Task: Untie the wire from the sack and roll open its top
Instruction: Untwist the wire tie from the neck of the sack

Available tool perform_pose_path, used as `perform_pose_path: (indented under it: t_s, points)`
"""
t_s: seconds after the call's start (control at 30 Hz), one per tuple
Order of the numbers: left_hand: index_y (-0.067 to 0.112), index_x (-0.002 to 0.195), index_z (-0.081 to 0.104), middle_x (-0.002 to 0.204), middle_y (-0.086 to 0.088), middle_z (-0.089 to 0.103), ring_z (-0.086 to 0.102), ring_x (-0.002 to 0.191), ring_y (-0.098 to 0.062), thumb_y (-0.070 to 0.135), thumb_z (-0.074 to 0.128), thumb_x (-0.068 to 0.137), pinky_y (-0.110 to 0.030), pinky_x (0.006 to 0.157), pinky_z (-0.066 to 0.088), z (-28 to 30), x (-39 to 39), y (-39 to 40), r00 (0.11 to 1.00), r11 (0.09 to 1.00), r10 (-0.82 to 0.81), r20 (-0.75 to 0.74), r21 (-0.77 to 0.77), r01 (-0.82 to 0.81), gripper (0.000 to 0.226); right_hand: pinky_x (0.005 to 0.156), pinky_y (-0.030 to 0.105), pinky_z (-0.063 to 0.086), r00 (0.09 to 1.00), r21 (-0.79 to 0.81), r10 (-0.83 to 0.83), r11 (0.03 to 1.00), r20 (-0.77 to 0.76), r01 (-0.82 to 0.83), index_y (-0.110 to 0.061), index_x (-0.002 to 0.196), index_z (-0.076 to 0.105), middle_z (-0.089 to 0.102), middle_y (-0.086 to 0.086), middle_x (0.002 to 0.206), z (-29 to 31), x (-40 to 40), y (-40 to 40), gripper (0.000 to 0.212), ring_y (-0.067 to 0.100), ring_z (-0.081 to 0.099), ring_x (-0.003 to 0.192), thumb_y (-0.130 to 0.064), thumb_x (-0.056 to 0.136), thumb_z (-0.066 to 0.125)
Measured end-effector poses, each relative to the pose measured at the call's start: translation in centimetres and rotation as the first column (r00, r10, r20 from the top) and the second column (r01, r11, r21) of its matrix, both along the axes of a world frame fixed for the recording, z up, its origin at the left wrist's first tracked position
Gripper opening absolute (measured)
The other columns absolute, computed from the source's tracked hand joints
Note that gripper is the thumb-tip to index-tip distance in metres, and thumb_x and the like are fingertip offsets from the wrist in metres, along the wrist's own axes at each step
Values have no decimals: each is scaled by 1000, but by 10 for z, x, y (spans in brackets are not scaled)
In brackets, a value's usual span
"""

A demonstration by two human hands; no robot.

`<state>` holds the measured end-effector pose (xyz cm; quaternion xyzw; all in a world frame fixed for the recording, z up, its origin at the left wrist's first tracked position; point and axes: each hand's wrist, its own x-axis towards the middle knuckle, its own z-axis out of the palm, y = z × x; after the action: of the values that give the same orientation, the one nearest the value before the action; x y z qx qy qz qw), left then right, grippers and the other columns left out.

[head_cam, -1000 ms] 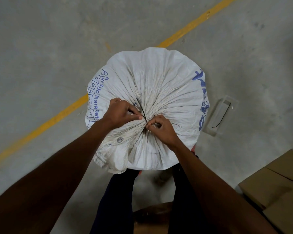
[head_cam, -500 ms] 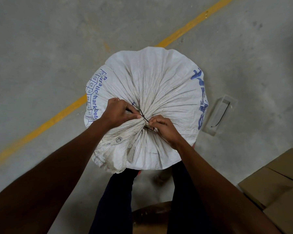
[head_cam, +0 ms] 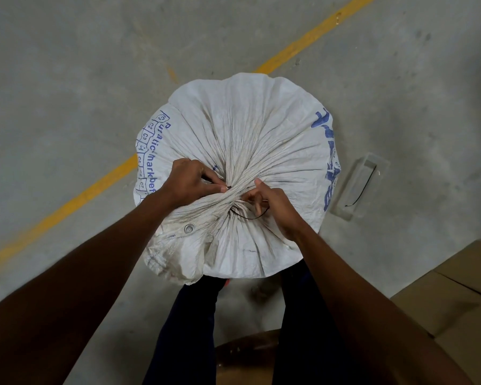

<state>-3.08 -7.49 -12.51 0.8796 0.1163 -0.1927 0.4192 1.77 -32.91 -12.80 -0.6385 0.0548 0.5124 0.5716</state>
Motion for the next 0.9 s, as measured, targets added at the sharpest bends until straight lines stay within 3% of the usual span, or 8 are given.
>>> perform_pose_path:
  t_s: [0.13,0.3,0.37,0.43,0.5,0.57,0.7,0.9]
  points:
    - [40,87,85,86,20,80,71,92,7,75,68,66,-30,94,45,0,1,0,1000,1000,-7,-10,-4,7,44,115,41,37,989,-11,109,994,-104,-111,-10,52,62,78,8,115,7,14,0,95,19,68,120,-89,87,22]
    - [42,87,85,85,21,80,71,90,8,74,69,66,-28,93,46,0,1,-1,1000,1000,-5,-16,-9,5,41,113,38,40,963,-14,168,984,-210,-175,-5,57,71,78,12,115,13,30,1,108,22,68,120,-92,81,12]
    - [42,87,85,86,20,80,72,91,7,73,70,67,-31,95,47,-1,1,0,1000,1000,0,-14,-10,0,40,97,37,50,986,-115,161,980,-36,-164,-2,61,71,80,13,93,11,26,5,91,17,74,93,-81,92,38]
    - [42,87,85,86,21,80,72,91,7,73,71,67,-32,96,47,-1,1,0,1000,1000,5,-10,-11,-5,39,77,31,51,932,-200,173,973,319,-112,-5,71,75,74,4,72,4,17,11,44,7,67,69,-41,96,72]
    - [42,86,85,85,21,80,71,91,8,72,72,68,-31,95,46,-2,1,0,1000,1000,7,-6,-16,-7,38,73,22,51,862,-164,152,983,483,-81,-11,83,78,74,-6,78,0,9,18,5,5,68,73,-13,86,80]
    - [41,86,85,84,20,80,71,89,8,65,79,69,-28,92,45,-1,0,1,1000,1000,9,-1,-22,-9,30,72,17,50,835,-134,125,989,536,-63,-13,89,78,74,-6,84,1,5,25,8,9,69,79,-8,83,82]
    - [38,84,85,83,19,80,70,86,10,45,91,74,-23,90,43,-2,0,2,1000,999,17,-14,-41,-18,14,70,22,52,798,-146,112,989,592,-30,-14,90,79,73,0,86,1,4,34,9,13,68,79,-10,83,82]
    - [36,86,86,82,17,80,69,82,12,43,92,73,-13,84,38,-3,0,3,999,999,10,-36,-40,-11,16,71,28,54,759,-185,215,975,615,-125,-21,102,83,66,1,86,-1,9,38,20,11,66,79,-14,83,83]
